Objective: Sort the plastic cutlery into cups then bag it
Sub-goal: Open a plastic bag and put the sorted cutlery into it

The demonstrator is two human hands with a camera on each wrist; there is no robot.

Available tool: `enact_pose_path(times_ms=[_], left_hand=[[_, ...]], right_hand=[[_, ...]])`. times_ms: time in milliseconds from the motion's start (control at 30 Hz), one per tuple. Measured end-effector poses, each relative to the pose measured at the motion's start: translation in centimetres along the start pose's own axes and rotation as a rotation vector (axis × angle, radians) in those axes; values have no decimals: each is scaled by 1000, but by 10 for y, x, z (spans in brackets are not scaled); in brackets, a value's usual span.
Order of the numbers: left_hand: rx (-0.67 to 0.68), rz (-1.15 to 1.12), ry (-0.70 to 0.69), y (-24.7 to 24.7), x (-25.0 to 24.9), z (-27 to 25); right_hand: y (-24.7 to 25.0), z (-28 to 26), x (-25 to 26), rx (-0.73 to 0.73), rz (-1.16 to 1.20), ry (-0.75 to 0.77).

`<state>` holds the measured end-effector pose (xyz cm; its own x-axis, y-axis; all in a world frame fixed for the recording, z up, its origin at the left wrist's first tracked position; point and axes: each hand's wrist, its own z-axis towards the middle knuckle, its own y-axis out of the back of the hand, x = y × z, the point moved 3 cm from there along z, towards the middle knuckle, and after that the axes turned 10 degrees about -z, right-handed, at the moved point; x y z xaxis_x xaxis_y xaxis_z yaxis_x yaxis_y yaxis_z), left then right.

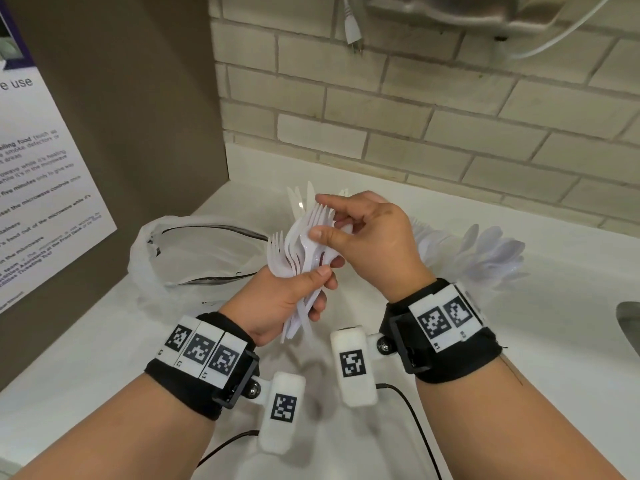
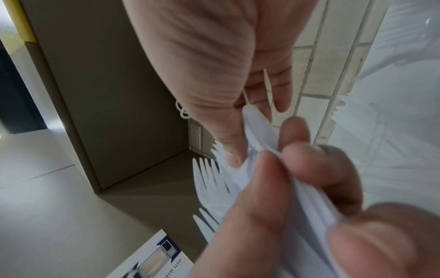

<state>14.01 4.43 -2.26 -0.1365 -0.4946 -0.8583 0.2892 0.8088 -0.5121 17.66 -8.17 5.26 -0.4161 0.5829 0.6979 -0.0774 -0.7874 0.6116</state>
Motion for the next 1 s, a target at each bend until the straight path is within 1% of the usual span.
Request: enact_pose_path(times_ms=[133,167,233,300,333,400,500,567,633,733,800,867,900,1000], left_hand=[[-32,-5,-11,0,-1,2],[-29,-3,-13,1,-1,3],[-21,11,-23,2,-2,2],[-20,34,-40,2,-2,1],[-18,41,-49,2,-2,1],[-9,51,-70,1,-2,1],[-19,62,-84,3,0,1],[-38,82,-76,4,1,1],[-45,105,-77,5,1,1],[-50,128,-74,4,0,3],[-56,139,-63,4,1,3],[-61,132,-31,5,4,1],[-58,130,-16,5,6,1],[-34,118,13,4,9,-1]], right_hand=[[-4,0,-4,-46,-1,-61],[-5,1,-5,-24,23,-83],[-8,2,-6,81,67,-121],[-11,2,-6,191,107,-133],[-12,1,-6,216,138,-137],[-10,0,-3,219,224,-143],[-5,-1,0,175,389,-191],[-3,-1,0,144,449,-213],[-3,-1,0,153,438,-215],[-4,-3,-1,208,342,-188],[-5,-3,-1,218,322,-184],[-7,-3,-1,186,398,-201],[-7,-1,-1,146,467,-211],[-2,5,2,-23,718,-216]])
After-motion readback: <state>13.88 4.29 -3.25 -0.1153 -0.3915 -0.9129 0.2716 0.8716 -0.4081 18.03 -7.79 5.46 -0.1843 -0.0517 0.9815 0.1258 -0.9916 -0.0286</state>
